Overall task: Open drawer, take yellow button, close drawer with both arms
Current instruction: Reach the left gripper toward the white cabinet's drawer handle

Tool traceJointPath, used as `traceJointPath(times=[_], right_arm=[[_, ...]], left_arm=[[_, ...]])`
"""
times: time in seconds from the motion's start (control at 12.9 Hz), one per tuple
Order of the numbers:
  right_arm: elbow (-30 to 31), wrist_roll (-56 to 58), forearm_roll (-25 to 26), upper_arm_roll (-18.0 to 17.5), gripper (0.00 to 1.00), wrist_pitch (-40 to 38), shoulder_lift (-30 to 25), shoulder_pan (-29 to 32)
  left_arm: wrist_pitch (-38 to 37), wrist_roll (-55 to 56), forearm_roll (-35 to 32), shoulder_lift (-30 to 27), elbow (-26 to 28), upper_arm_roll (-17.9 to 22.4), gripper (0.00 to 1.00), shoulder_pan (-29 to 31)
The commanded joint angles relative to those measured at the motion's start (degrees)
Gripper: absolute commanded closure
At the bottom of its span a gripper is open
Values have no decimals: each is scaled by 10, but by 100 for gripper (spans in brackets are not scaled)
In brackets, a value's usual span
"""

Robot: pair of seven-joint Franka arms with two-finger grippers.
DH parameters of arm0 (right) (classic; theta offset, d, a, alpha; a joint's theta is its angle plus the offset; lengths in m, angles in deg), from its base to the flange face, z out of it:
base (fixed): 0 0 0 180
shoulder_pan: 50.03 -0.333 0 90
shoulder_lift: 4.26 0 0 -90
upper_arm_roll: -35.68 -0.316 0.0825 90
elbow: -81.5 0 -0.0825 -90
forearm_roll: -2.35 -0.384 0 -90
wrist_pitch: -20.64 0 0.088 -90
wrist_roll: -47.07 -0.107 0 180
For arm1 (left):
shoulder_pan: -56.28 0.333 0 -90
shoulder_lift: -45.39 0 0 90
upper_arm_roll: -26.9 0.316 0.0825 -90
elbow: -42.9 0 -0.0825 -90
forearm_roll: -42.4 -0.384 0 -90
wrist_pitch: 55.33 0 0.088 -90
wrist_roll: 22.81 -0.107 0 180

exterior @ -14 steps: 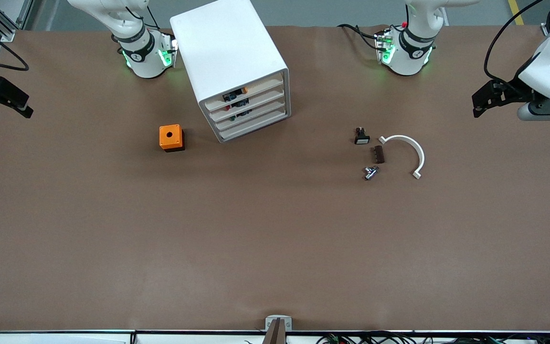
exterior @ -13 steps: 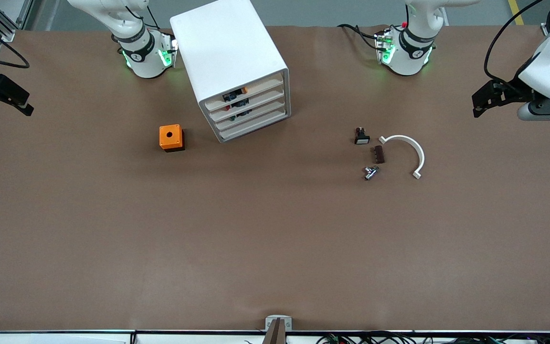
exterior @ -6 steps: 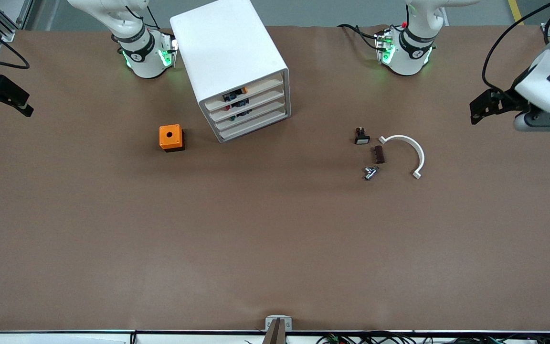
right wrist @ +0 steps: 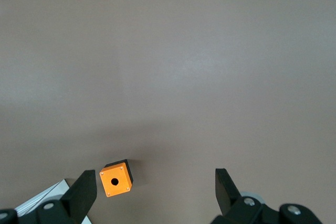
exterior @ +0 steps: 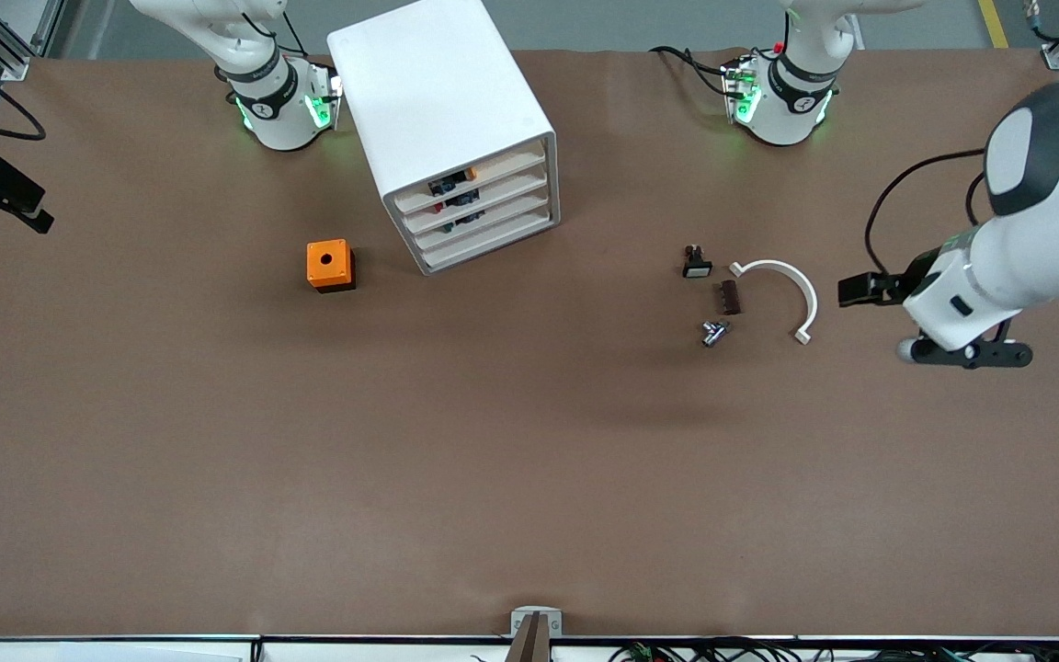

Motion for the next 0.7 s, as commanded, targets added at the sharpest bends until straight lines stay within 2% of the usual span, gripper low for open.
traceJointPath(times=[0.0,0.16,0.39,0.47,0.62], right_arm=[[-14,-3,-4,-2,0,-10,19,4],[-14,6,-6,-2,0,-10,29,21],[-14,20,-6,-3,0,-12,31,23],[-14,26,-6,-3,0,-13,31,23],[-15,27,-6,-4,0,-31,32,19]], left_arm=[[-12,71,25,41,-26,-1,0,-7],[-11,148,26,68,-36,0,0,-38],[-12,338,28,103,-63,-1,0,-71],[-12,400,39,109,-62,-1,0,-85],[-13,555,105,132,-59,-1,0,-111]])
